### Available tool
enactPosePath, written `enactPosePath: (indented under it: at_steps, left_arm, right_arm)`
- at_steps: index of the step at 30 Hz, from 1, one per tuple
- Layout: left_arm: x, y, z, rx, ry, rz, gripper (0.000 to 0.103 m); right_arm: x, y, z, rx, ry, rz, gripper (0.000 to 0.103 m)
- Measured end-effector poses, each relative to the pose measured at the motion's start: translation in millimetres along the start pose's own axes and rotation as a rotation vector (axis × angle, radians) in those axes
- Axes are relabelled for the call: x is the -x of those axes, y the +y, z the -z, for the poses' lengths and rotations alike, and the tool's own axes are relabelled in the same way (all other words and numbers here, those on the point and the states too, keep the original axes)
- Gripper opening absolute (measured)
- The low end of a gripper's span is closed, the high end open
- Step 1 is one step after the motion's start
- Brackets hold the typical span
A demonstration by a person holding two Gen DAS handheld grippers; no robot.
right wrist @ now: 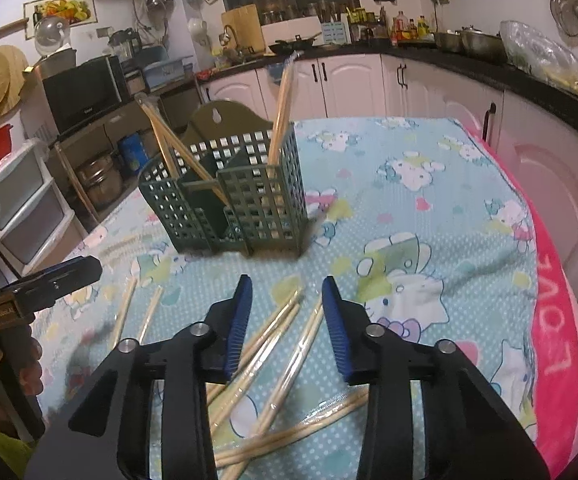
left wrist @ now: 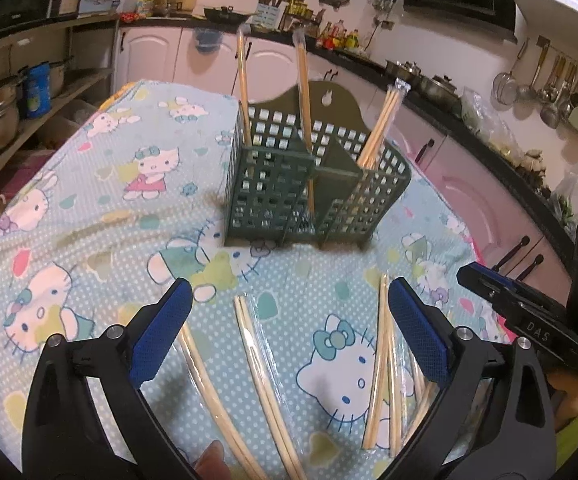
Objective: Organize utensils
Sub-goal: 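Move both open tools back toward the remaining chopsticks, then close the left tool on a wrapped chopstick while the right tool grasps another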
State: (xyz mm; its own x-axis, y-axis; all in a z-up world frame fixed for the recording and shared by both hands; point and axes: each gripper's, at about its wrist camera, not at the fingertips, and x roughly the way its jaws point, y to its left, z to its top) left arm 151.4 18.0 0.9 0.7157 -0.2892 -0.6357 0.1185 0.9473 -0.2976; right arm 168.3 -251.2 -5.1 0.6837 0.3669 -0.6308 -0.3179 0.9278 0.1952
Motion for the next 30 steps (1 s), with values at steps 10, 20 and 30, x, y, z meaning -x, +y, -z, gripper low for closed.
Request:
enactPosePath:
  at_steps: [10, 20, 30]
  left_arm:
    - [-28.8, 1.7, 19.2, 0.015, 0.09, 0.003, 0.06]
    - [-53.0, 15.8, 30.2, 0.066, 0.168, -0.005, 0.042]
    - [-65.9, 22.2, 27.0, 0.078, 0.187, -0.017, 0.041]
  right_arm:
    - [-18.5, -8.1, 14.1, -0.001, 0.063, 0.007, 0.024]
    - [-54.1, -19.1, 14.6, -0.004, 0.168, 0.044, 0.02]
    - [-92.0, -23.8, 7.2, 0.016, 0.24, 0.072, 0.017]
